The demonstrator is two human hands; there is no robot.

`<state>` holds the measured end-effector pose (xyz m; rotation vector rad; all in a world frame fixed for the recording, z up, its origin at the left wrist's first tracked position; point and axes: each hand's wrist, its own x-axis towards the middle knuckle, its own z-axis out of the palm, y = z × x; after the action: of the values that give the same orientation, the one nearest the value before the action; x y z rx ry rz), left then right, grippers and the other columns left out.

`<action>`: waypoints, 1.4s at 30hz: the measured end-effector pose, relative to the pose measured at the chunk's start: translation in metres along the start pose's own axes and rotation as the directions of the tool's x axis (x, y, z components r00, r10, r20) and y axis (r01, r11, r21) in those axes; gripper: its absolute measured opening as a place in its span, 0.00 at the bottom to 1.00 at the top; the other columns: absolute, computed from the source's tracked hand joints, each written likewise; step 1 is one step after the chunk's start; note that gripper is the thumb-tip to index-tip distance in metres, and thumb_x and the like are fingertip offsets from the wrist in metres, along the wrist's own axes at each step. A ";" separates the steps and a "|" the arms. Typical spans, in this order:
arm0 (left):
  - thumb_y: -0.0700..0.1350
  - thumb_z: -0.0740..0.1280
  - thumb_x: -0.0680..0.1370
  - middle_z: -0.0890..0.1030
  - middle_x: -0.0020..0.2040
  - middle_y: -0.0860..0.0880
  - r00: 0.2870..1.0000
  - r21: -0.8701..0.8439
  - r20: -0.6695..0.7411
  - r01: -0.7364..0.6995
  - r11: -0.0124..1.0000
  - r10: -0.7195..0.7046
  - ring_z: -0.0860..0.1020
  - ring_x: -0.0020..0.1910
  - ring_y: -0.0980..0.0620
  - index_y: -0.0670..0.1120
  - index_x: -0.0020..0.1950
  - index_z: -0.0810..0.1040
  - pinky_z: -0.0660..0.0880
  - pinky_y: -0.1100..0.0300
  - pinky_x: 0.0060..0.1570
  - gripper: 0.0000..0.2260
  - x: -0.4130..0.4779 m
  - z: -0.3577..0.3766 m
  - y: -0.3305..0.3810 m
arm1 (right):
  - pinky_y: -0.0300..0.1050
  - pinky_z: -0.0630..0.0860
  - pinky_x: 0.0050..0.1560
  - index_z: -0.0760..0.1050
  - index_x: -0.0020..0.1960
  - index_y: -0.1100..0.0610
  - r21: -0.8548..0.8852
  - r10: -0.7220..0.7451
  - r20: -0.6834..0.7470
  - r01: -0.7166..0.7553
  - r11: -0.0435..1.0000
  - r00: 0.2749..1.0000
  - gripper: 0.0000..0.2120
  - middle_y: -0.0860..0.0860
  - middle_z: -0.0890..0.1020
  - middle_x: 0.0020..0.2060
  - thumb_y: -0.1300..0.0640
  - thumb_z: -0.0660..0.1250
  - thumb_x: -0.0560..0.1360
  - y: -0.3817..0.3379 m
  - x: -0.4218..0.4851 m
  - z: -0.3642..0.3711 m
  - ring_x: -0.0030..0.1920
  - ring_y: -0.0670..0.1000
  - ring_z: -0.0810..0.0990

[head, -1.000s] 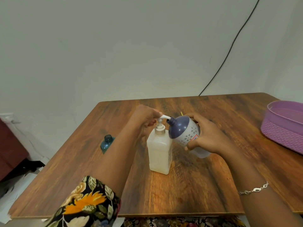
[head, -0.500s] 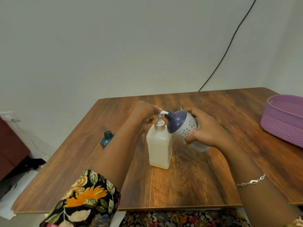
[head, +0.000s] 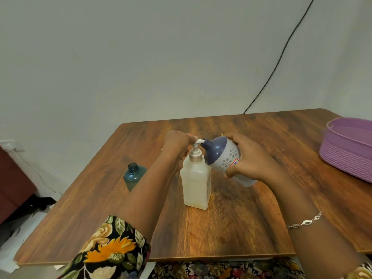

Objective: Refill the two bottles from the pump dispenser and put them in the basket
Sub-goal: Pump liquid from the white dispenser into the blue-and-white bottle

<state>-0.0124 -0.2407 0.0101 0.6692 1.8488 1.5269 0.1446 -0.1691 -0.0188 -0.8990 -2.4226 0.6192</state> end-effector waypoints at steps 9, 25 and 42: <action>0.34 0.65 0.75 0.73 0.34 0.46 0.997 -0.002 -0.006 -0.072 0.997 0.072 0.68 0.31 0.54 0.40 0.39 0.76 0.66 0.64 0.31 0.06 -0.004 0.001 0.007 | 0.41 0.70 0.42 0.66 0.63 0.51 0.053 0.012 0.000 -0.012 0.999 1.000 0.37 0.47 0.72 0.53 0.59 0.78 0.58 -0.002 0.000 -0.001 0.51 0.49 0.72; 0.36 0.65 0.75 0.72 0.34 0.46 0.998 0.033 -0.023 -0.066 0.997 0.067 0.69 0.32 0.53 0.42 0.36 0.75 0.68 0.61 0.34 0.08 -0.003 0.002 0.003 | 0.40 0.70 0.41 0.66 0.63 0.52 0.012 0.003 0.001 -0.003 1.000 1.000 0.37 0.48 0.72 0.53 0.59 0.78 0.58 0.000 0.002 -0.005 0.51 0.50 0.73; 0.35 0.66 0.75 0.75 0.36 0.44 0.997 0.003 -0.056 -0.050 0.999 0.050 0.70 0.32 0.52 0.42 0.35 0.75 0.71 0.58 0.37 0.08 0.000 0.005 -0.008 | 0.44 0.72 0.46 0.66 0.65 0.52 -0.016 -0.005 0.022 0.005 1.000 1.000 0.38 0.49 0.72 0.55 0.59 0.78 0.58 0.004 0.000 -0.001 0.53 0.50 0.72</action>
<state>-0.0086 -0.2387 0.0012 0.6849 1.8886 1.5914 0.1469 -0.1660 -0.0207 -0.8966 -2.4522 0.6121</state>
